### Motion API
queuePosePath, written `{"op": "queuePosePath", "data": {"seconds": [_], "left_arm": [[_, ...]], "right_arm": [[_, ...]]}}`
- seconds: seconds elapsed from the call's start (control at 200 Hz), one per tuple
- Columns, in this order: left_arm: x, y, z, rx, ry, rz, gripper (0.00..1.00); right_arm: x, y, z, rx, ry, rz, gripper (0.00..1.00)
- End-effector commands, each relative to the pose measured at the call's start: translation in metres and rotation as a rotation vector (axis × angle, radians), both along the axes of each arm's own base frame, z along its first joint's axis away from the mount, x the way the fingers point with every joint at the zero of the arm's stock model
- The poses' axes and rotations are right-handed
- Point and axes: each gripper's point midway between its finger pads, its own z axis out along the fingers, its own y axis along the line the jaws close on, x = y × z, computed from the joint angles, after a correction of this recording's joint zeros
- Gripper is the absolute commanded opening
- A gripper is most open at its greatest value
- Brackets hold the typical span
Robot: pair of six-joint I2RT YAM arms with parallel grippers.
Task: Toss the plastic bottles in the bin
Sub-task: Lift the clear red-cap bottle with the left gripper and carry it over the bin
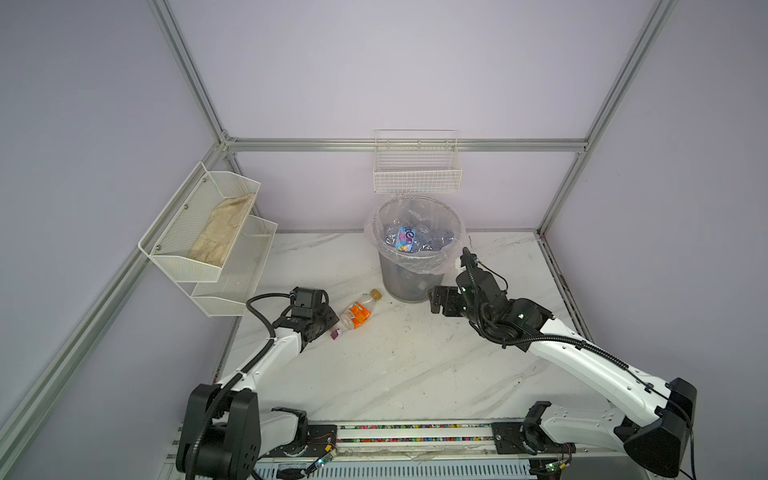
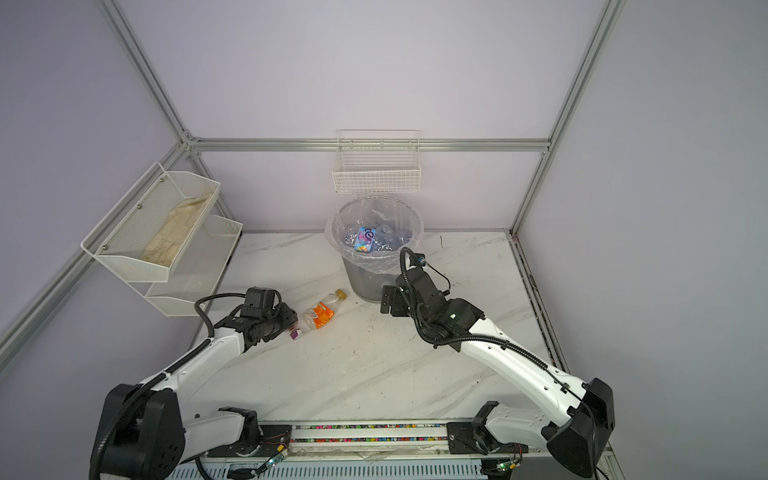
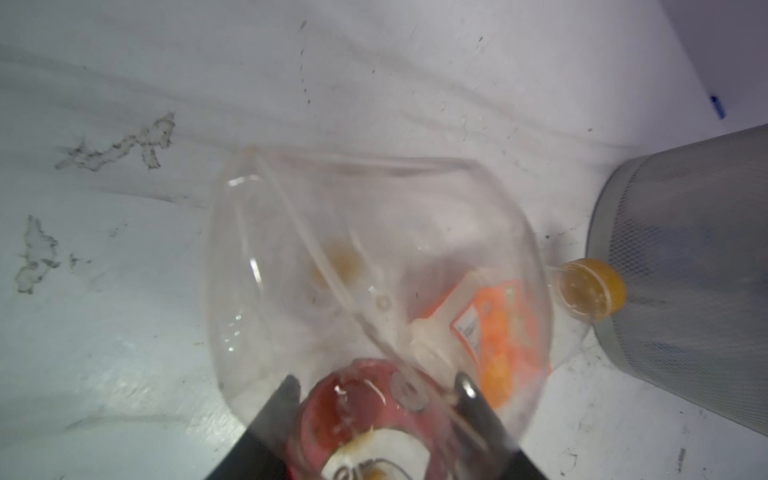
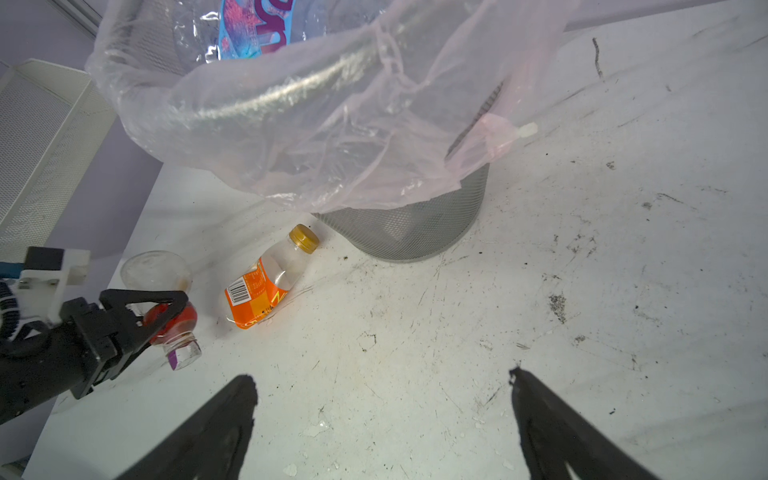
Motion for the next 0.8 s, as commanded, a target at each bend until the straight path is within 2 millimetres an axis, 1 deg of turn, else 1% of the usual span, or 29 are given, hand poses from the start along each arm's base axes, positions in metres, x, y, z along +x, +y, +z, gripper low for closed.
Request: {"op": "queuePosePath", "data": {"seconds": [0.0, 0.065, 0.105, 0.245, 0.32, 0.405, 0.44, 0.505, 0.62, 0.725, 0.795], "left_arm": [[0.013, -0.001, 0.071, 0.032, -0.185, -0.039, 0.31], [0.014, -0.006, 0.108, 0.055, -0.288, -0.075, 0.31], [0.015, -0.010, 0.137, 0.071, -0.361, -0.102, 0.31], [0.012, -0.032, 0.220, 0.153, -0.560, -0.210, 0.31], [0.010, -0.050, 0.258, 0.196, -0.645, -0.278, 0.32], [0.009, -0.071, 0.292, 0.233, -0.715, -0.355, 0.32], [0.009, -0.080, 0.304, 0.245, -0.740, -0.384, 0.32], [0.012, -0.098, 0.320, 0.268, -0.770, -0.441, 0.32], [0.017, -0.125, 0.337, 0.310, -0.803, -0.509, 0.32], [0.018, -0.145, 0.355, 0.348, -0.839, -0.548, 0.32], [0.017, -0.155, 0.368, 0.371, -0.870, -0.564, 0.32]], "right_arm": [[-0.001, 0.001, 0.004, 0.040, -0.010, -0.005, 0.97], [-0.002, 0.001, 0.001, 0.048, -0.004, -0.004, 0.97], [-0.003, 0.002, -0.001, 0.054, 0.002, -0.004, 0.97], [-0.007, 0.000, -0.012, 0.062, 0.021, -0.009, 0.97], [-0.009, 0.000, -0.015, 0.067, 0.027, -0.006, 0.97], [-0.011, -0.001, -0.015, 0.074, 0.028, -0.007, 0.97], [-0.011, -0.002, -0.015, 0.076, 0.029, -0.007, 0.97], [-0.012, -0.003, -0.014, 0.078, 0.028, -0.008, 0.98], [-0.014, -0.005, -0.016, 0.081, 0.032, -0.010, 0.97], [-0.016, -0.006, -0.017, 0.081, 0.036, -0.010, 0.97], [-0.017, -0.008, -0.018, 0.082, 0.038, -0.015, 0.97]]}}
